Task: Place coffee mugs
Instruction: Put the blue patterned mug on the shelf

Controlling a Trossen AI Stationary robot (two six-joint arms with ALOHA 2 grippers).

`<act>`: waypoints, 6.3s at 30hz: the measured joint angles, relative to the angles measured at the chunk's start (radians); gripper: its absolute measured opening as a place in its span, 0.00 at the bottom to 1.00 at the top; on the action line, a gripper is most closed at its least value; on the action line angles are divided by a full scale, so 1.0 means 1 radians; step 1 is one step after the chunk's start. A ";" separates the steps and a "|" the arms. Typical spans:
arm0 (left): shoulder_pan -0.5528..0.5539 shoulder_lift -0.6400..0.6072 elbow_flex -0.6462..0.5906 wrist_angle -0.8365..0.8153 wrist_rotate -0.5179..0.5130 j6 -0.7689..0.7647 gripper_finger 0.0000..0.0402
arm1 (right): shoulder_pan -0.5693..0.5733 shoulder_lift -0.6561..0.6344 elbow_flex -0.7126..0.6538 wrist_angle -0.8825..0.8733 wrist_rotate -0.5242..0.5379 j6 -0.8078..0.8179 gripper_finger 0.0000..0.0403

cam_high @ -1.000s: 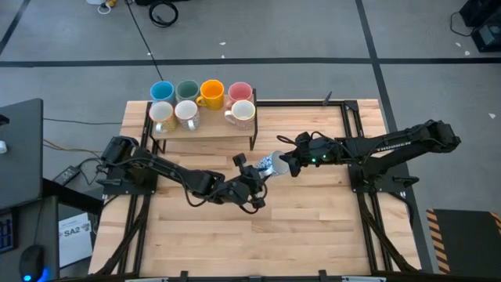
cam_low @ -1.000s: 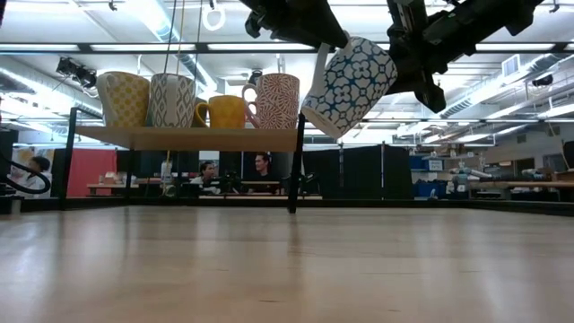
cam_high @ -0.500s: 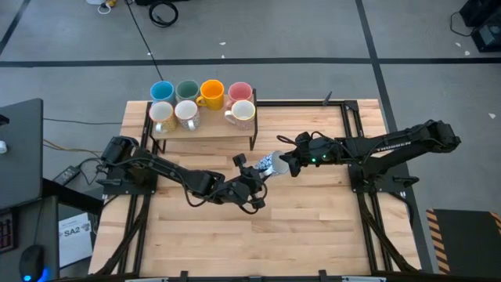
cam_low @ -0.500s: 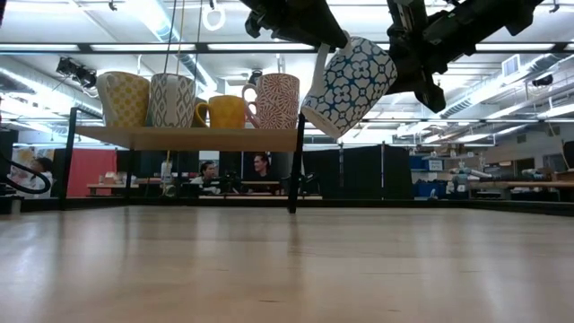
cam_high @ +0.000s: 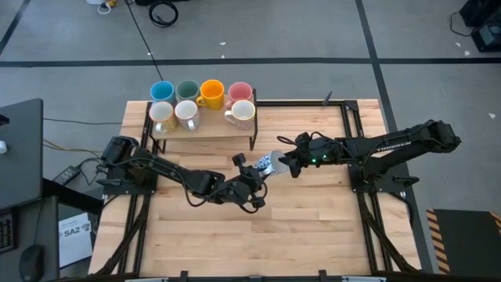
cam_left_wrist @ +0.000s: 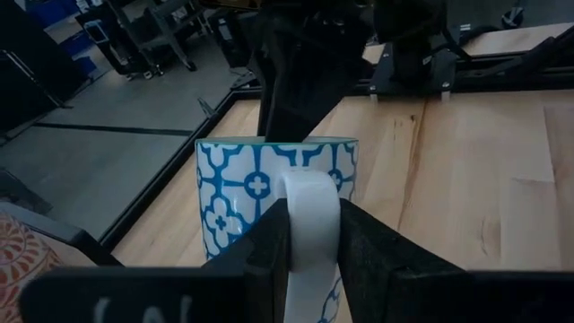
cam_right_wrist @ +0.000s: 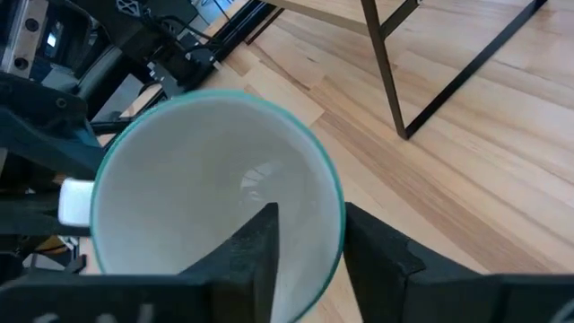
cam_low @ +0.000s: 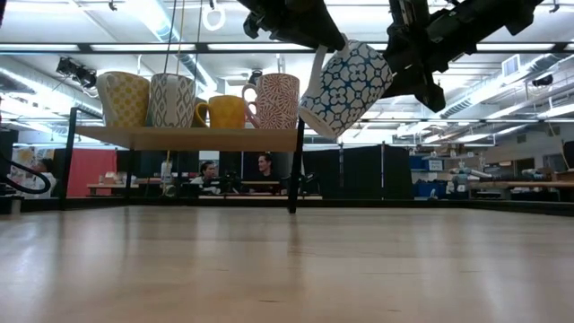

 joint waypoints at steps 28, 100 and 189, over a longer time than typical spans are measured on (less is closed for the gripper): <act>-0.064 0.000 0.000 0.003 -0.270 -0.054 0.20 | -0.029 -0.140 0.000 0.014 -0.049 -0.167 0.40; -0.082 -0.005 0.001 0.012 0.281 0.013 0.20 | 0.083 0.033 -0.001 0.051 -0.334 -0.660 0.40; -0.011 -0.004 0.001 -0.004 0.349 -0.020 0.20 | 0.090 0.213 -0.002 0.071 -0.357 0.129 0.14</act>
